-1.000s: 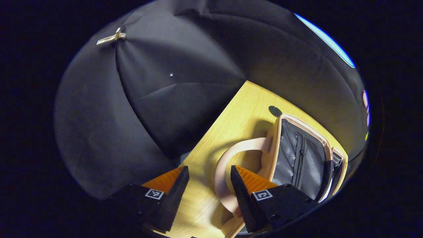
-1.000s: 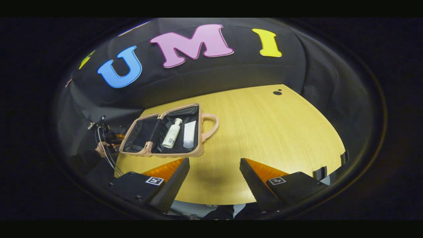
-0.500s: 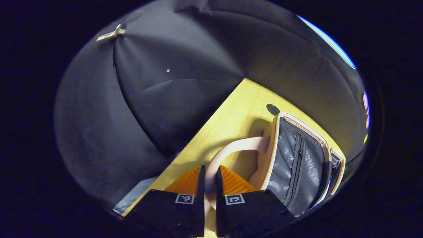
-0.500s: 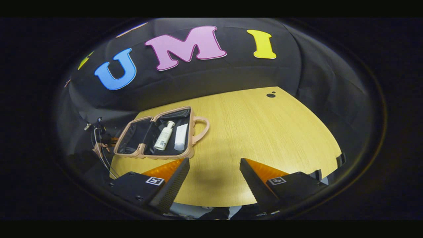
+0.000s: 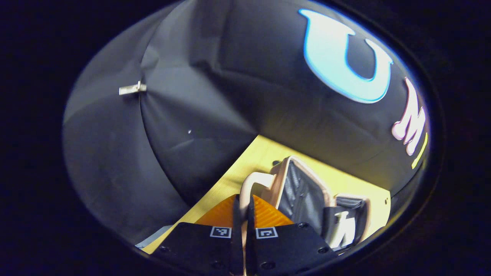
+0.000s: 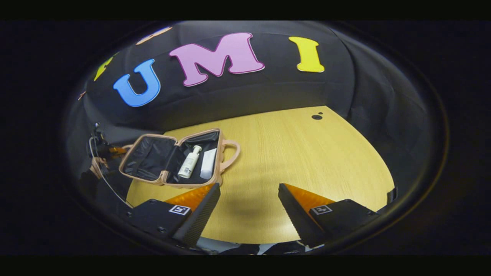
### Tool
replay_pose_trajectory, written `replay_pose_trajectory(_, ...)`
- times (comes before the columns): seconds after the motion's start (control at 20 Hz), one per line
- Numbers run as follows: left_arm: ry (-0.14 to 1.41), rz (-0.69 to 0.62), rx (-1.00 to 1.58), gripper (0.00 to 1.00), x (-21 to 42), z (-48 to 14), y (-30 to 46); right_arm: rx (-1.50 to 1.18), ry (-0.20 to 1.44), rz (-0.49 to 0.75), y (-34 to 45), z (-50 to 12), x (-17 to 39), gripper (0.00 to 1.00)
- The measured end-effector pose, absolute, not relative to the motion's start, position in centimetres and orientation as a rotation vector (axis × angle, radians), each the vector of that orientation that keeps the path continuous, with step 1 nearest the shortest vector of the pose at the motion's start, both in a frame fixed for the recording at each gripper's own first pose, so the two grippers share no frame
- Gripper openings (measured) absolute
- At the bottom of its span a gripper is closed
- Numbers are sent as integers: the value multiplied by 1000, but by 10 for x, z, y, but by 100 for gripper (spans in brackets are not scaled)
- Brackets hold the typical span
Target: First open the suitcase, pack the skin care products into it, and then close the suitcase.
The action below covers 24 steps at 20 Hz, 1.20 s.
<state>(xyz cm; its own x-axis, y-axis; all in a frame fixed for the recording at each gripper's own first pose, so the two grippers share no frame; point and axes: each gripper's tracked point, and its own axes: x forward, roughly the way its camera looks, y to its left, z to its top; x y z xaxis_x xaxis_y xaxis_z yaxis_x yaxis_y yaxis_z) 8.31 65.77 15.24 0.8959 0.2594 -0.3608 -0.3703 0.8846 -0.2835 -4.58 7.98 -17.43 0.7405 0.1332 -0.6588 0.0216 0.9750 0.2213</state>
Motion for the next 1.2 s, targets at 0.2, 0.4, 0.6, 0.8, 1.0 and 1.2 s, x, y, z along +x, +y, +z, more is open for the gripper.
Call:
replay_pose_trajectory(0.2, 233, 241, -327, 8, 53, 240, 564, 262, 720, 108, 63, -171, -29, 97)
replay_pose_trajectory(0.4, 193, 175, -232, 8, 47, 271, 451, 303, 694, 145, 43, -168, -15, 97)
replay_pose_trajectory(0.6, 202, 79, -191, 8, 63, 265, 323, 336, 649, 161, 11, -165, 8, 97)
replay_pose_trajectory(0.8, 290, -6, -254, 8, 90, 204, 213, 321, 606, 184, -16, -160, 25, 97)
replay_pose_trajectory(1.0, 400, -26, -201, 8, 122, 122, 157, 335, 601, 158, -41, -159, 32, 97)
replay_pose_trajectory(1.2, 475, -15, -133, 8, 135, 71, 136, 326, 577, 111, -64, -157, 34, 97)
